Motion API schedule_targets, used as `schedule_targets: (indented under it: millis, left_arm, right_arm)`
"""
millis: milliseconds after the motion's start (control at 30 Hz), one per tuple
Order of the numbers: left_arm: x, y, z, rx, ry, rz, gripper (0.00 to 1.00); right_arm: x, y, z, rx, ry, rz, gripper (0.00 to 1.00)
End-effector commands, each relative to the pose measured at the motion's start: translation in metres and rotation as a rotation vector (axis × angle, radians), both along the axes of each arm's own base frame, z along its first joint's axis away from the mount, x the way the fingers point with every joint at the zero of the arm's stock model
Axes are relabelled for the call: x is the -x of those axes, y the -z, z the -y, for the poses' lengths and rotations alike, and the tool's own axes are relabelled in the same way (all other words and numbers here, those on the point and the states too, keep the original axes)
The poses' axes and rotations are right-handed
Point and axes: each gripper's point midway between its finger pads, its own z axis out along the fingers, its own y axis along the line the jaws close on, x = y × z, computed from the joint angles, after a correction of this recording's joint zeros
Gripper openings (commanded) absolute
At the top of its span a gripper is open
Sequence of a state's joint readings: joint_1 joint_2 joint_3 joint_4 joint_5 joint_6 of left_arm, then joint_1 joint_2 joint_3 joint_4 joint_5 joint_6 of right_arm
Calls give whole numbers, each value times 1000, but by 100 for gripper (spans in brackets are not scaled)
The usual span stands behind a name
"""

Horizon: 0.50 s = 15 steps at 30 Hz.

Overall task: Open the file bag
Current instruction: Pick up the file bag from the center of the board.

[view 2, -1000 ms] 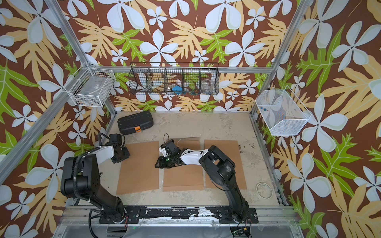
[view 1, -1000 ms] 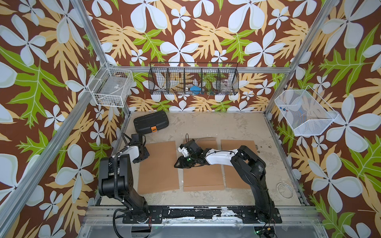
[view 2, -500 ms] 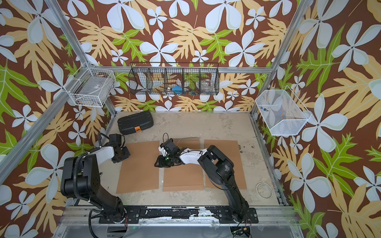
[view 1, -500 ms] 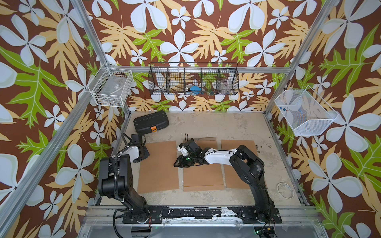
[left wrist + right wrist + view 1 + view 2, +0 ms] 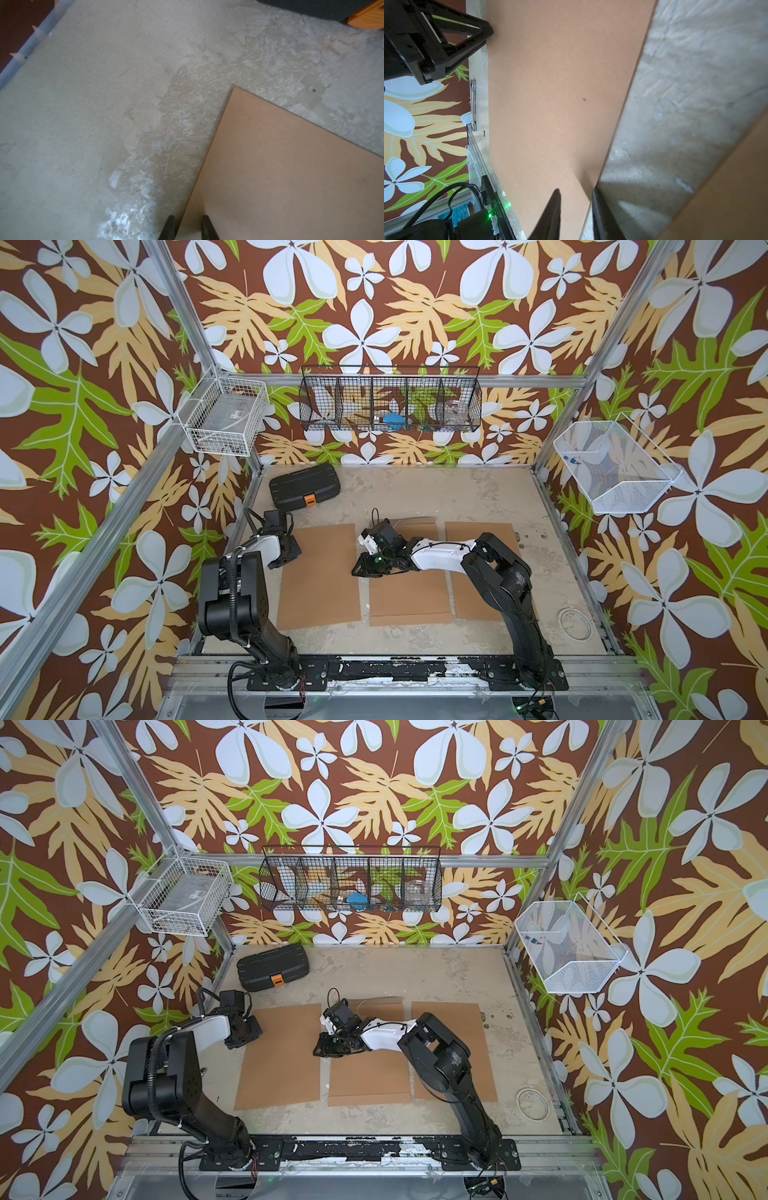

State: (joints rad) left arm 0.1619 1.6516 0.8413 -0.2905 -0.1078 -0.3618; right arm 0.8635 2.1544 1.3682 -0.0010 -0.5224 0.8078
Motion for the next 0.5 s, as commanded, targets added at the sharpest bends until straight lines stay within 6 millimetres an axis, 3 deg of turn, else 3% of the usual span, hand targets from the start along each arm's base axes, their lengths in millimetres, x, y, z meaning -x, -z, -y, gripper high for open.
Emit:
schedule_targets:
  millis: [0, 467]
  left_arm:
    - [27, 19, 31, 161, 48, -115, 24]
    - [27, 19, 34, 162, 57, -119, 23]
  right_arm:
    - [-3, -12, -8, -44, 1, 27, 26]
    - [-6, -27, -11, -86, 26, 39, 23]
